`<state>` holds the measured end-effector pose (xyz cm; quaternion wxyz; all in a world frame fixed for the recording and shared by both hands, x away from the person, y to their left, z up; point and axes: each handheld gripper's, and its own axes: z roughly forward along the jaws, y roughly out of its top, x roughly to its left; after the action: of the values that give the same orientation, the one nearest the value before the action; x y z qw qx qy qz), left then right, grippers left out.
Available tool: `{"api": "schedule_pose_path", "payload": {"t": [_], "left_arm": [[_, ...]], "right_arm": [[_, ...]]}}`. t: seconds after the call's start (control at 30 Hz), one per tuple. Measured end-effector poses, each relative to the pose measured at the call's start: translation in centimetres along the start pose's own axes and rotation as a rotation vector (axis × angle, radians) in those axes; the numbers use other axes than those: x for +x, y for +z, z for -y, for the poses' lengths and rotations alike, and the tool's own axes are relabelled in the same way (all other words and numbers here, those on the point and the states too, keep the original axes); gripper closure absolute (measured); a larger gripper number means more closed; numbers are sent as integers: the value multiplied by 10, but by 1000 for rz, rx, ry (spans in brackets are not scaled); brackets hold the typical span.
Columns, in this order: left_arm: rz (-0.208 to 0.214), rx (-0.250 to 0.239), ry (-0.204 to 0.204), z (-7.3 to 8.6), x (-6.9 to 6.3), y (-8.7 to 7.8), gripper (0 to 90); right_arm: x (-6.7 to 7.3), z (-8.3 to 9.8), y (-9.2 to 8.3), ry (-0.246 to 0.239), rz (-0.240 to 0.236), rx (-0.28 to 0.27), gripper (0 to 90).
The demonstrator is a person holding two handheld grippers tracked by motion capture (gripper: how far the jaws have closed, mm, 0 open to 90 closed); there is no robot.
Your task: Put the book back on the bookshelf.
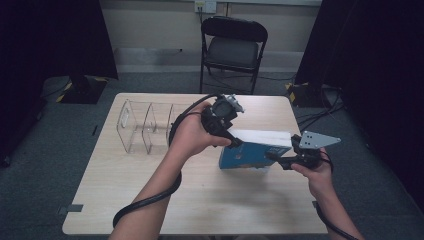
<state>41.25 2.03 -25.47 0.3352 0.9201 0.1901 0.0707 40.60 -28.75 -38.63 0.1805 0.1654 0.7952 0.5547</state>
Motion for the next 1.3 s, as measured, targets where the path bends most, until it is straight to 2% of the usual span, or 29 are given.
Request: {"api": "schedule_pose_path", "payload": {"t": [0.07, 0.2, 0.27, 0.33, 0.6, 1.07, 1.17, 1.3], "left_arm": [[-10, -15, -22, 10, 2, -2, 304], [-18, -14, -61, 25, 5, -1, 255], [-7, -12, -76, 33, 6, 1, 243], [-9, -7, -82, 38, 7, 3, 232], [13, 7, -101, 59, 7, 16, 233], [39, 6, -131, 92, -1, 39, 224], [56, 8, -142, 102, -2, 46, 221], [56, 8, -159, 113, -4, 55, 215]], "right_arm": [[-1, -1, -1, -9, -8, 12, 450], [-2, -4, -4, -16, -34, 27, 568], [0, -6, -4, -10, -44, 24, 596], [2, -9, -2, -24, -30, 43, 596], [3, -11, -2, -10, -24, 57, 598], [14, -14, -1, 57, 26, 69, 597], [17, -14, -1, 60, 33, 75, 597], [18, -16, -1, 66, 38, 90, 595]]}}
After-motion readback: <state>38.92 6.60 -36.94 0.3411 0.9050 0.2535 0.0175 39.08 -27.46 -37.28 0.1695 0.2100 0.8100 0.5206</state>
